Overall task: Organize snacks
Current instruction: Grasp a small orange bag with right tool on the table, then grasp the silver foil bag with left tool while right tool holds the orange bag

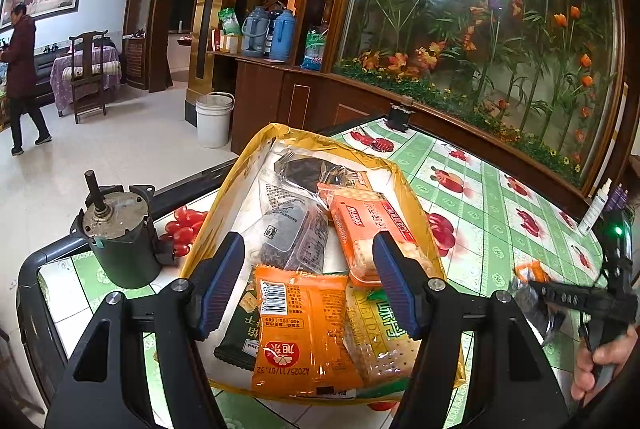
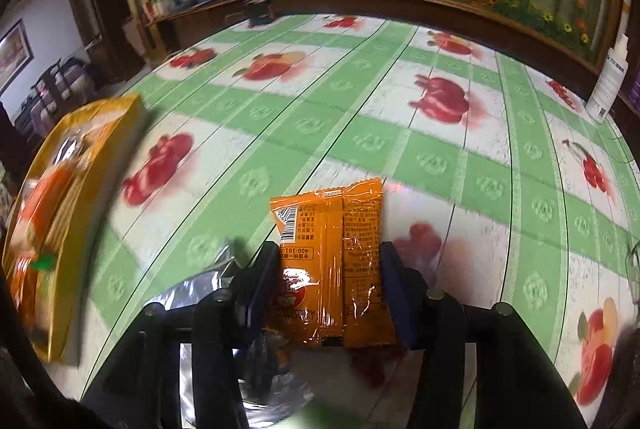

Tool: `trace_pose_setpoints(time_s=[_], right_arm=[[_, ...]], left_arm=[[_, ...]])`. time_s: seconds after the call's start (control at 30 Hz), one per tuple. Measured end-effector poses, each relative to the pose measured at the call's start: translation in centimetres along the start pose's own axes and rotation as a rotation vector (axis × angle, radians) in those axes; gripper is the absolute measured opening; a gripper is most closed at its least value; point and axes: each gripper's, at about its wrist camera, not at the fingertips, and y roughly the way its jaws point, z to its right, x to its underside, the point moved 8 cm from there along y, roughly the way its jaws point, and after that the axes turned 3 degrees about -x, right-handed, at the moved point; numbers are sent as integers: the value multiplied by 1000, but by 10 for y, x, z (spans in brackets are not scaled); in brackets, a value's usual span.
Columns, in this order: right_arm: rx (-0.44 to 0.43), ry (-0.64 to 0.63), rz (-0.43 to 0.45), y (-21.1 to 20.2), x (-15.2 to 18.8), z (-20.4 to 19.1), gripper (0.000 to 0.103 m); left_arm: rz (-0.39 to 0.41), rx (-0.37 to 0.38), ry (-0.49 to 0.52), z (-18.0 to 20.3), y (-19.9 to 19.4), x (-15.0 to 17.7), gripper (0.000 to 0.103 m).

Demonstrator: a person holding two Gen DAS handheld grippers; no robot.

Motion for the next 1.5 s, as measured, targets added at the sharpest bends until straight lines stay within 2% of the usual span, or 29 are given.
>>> trace_pose_setpoints(time_s=[0.17, 0.27, 0.43, 0.53, 0.6, 0.67, 0.7, 0.8, 0.9, 1.07, 1.23, 1.3, 1.43, 1.5], right_arm=[[2, -18, -43, -27, 41, -19, 50], [-40, 9, -62, -46, 69, -31, 49], [-96, 135, -7, -69, 75, -14, 47], [-114, 200, 5, -72, 73, 2, 47], [-133, 224, -19, -67, 76, 5, 47], [-127, 236, -42, -62, 79, 7, 47], [-122, 233, -37, -64, 79, 8, 47], [-98, 238, -43, -64, 81, 12, 47], [-103, 289, -44, -66, 82, 20, 48], [-107, 353, -46, -69, 85, 31, 48], [-102, 362, -45, -69, 85, 30, 48], [-100, 362, -43, -69, 85, 31, 48], [-87, 344, -42, -69, 85, 28, 49], [-66, 315, -39, -69, 85, 24, 50]], left_arm=[[3, 17, 4, 2, -2, 0, 66], [6, 30, 6, 3, -4, 0, 66], [17, 58, 0, 5, -9, -2, 66], [35, 63, 37, 15, -19, -2, 66], [1, 109, 65, 30, -24, 2, 66], [-65, 206, 108, 56, -32, 8, 66], [-88, 231, 126, 65, -34, 11, 66], [-235, 368, 212, 110, -40, 34, 66], [-348, 433, 268, 144, -40, 59, 66], [-460, 368, 326, 169, -22, 85, 66], [-503, 322, 326, 185, 0, 95, 66], [-522, 324, 352, 193, 5, 104, 70], [-449, 284, 416, 195, 7, 110, 70], [-429, 286, 420, 192, 7, 109, 64]])
